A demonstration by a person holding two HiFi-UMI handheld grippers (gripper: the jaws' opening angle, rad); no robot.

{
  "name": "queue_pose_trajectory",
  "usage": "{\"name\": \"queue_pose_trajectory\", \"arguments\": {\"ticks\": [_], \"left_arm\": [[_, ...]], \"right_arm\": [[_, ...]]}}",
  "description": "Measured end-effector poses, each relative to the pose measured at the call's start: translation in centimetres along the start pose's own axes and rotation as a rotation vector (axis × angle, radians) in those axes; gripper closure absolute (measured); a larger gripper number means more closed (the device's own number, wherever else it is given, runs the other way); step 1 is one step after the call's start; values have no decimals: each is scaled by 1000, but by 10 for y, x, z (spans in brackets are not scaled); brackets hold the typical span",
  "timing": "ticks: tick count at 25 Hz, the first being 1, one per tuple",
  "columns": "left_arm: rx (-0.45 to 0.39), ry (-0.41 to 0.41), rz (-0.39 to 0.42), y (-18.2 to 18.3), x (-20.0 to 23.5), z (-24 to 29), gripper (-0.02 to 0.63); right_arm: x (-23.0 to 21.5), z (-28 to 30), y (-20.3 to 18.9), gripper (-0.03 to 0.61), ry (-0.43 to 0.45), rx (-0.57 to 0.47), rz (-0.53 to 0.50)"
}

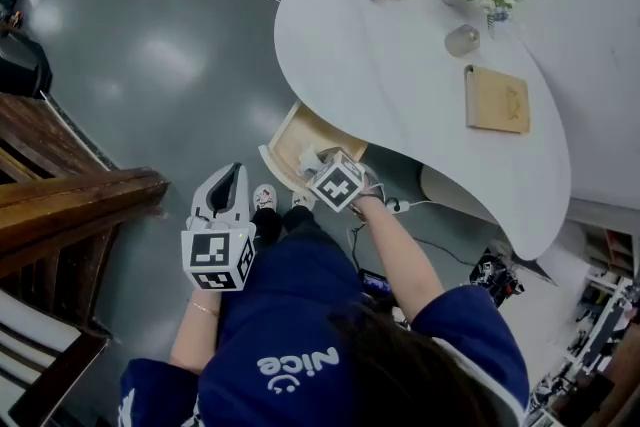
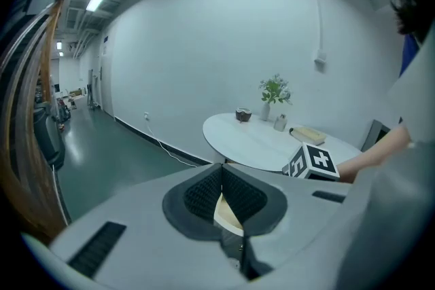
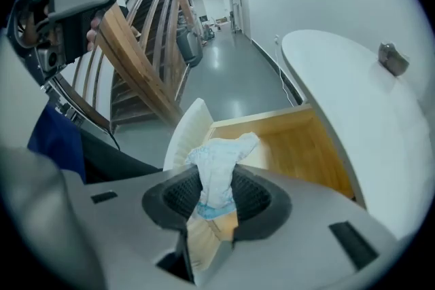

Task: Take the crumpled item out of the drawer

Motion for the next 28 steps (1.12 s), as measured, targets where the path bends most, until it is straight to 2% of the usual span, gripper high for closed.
{"name": "queue_pose_trajectory", "arguments": {"ticks": [6, 11, 22, 28], "left_arm": [[-14, -57, -81, 3, -4, 6, 609], [-31, -105, -45, 12, -12, 13, 609], [-52, -200, 10, 24, -25, 27, 610], [-62, -235, 46, 28, -32, 29, 610]], "right_arm": [[4, -27, 3, 445, -50, -65, 66], [1, -51, 11, 445, -112, -128, 133], [3, -83, 13, 445, -179, -241, 312], [3, -112, 22, 445, -243, -317, 342]]}}
Point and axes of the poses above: the fingertips, and each gripper's own axes: z forward along the fingers, x to its left, y out of its top, the point moved 1 cm from there along -z, backward along the fingers, and after that the axes turned 4 degrees about z, right-handed, at the moved point
